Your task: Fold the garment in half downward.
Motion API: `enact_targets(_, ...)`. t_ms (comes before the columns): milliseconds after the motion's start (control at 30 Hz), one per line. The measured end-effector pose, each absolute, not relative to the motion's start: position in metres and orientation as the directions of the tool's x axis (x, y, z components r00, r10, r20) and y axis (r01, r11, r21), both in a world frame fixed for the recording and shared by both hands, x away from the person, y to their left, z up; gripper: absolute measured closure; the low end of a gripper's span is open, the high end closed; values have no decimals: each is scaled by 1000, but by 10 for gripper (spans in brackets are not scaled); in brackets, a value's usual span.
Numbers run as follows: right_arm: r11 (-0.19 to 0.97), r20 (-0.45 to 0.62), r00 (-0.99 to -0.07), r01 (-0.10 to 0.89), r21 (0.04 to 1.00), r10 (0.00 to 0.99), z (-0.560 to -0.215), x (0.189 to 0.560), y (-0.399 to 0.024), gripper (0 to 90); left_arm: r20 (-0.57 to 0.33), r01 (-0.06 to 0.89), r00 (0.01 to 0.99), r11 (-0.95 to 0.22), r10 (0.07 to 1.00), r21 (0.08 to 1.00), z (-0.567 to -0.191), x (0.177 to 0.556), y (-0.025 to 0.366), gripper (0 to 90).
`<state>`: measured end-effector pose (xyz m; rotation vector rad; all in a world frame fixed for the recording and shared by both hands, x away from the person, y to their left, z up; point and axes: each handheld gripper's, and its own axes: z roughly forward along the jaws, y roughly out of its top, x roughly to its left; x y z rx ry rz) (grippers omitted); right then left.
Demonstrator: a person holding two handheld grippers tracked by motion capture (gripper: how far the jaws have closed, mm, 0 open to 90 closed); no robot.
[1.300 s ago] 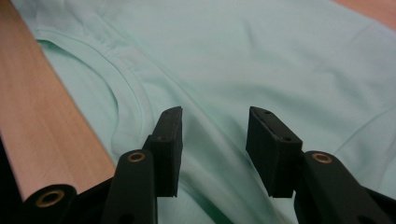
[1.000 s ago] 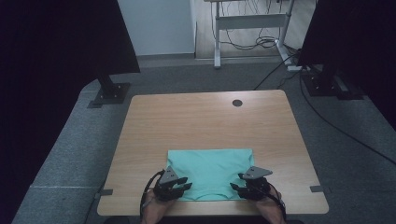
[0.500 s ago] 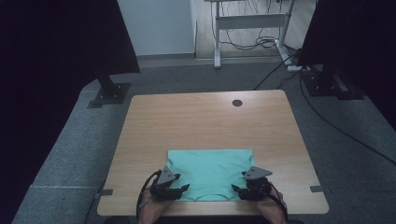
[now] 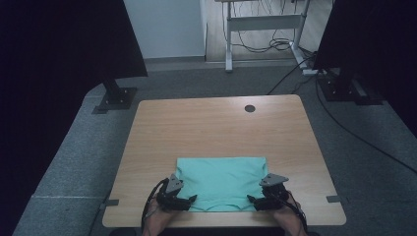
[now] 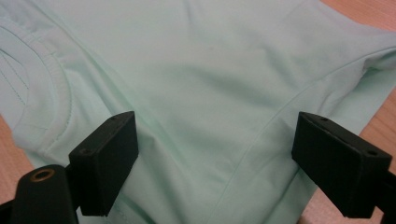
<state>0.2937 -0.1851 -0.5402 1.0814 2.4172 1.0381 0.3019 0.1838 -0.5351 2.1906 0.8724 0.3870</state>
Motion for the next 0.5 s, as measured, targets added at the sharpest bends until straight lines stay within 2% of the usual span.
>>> enact_targets(500,459,22,-689,507,730,725,-543,332,-203,141,12,478,718,-506,696,718,-535,340,168,176)
